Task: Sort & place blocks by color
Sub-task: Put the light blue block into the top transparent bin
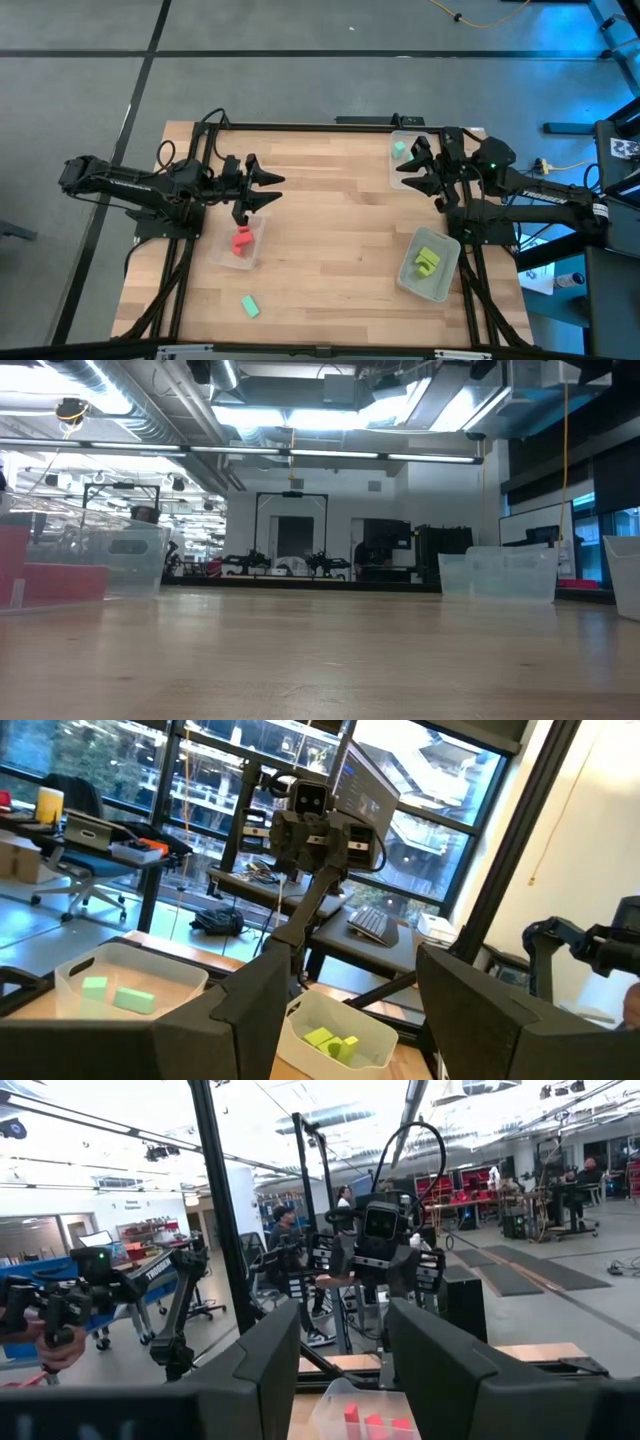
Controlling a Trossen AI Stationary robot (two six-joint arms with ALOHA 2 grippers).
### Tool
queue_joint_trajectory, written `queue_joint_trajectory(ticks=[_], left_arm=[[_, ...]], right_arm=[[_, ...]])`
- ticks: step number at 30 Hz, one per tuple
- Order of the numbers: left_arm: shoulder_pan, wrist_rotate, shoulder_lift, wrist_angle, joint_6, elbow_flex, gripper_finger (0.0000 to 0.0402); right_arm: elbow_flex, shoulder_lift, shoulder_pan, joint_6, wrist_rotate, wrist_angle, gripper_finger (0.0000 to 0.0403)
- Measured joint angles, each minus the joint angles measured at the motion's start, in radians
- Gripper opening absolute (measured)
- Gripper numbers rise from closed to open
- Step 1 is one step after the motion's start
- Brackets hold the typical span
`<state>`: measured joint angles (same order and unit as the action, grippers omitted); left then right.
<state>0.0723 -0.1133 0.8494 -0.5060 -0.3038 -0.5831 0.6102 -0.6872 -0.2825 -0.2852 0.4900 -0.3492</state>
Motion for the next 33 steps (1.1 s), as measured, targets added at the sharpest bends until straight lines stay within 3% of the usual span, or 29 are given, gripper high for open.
queue_joint_trajectory(ticks=[25, 33], left_arm=[[0.000, 0.005, -0.003, 0.050, 0.046, 0.000, 0.0210], [0.000, 0.048, -0.003, 0.050, 0.053, 0.000, 0.0210]], right_arm=[[0.000, 0.000, 0.000, 0.001, 0.000, 0.002, 0.0158], [0.000, 0.000, 0.000, 0.001, 0.000, 0.002, 0.0158]])
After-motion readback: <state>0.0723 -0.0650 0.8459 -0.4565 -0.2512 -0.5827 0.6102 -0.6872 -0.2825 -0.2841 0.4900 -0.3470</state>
